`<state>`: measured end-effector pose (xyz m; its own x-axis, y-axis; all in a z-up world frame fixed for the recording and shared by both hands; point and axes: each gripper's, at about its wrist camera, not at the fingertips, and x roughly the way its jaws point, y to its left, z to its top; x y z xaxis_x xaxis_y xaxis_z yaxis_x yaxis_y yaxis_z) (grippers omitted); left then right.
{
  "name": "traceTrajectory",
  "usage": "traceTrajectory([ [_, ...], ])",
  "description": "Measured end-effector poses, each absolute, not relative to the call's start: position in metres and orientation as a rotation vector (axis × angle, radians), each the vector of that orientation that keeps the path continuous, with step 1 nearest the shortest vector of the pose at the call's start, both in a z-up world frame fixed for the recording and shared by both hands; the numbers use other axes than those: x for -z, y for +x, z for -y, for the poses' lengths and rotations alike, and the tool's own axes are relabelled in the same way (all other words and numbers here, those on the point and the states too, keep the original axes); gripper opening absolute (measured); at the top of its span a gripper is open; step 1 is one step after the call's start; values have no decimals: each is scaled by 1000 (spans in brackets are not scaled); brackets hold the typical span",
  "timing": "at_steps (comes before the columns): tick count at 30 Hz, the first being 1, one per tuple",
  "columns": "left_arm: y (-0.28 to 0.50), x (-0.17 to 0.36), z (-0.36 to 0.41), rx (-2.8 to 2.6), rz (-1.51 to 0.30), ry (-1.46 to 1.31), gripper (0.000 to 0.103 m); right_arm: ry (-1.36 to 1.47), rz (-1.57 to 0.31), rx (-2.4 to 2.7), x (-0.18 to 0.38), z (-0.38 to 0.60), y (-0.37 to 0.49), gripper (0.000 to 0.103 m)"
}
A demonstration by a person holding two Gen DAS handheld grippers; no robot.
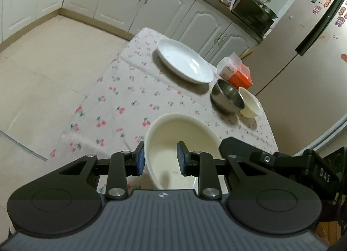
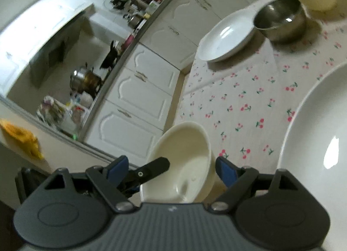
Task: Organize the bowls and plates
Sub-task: 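Lift the cream bowl with the left gripper and carry it toward the table edge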
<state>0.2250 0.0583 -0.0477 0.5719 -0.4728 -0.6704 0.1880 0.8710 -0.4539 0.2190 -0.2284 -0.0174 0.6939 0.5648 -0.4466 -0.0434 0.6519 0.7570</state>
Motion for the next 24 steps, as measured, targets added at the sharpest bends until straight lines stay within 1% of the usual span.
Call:
traceTrajectory([
  [7, 218, 51, -73, 375, -879, -379, 30, 762, -765, -392, 22, 214, 224, 88],
  [13, 223, 69, -82, 366, -914, -406, 29, 686, -769, -369, 25, 207, 226, 84],
  [19, 228, 78, -79, 350, -940, -410, 30, 658, -787, -354, 27, 206, 229, 84],
  [24, 228, 81, -86, 321, -948, -415, 32, 610, -783, -347, 26, 198, 230, 84],
])
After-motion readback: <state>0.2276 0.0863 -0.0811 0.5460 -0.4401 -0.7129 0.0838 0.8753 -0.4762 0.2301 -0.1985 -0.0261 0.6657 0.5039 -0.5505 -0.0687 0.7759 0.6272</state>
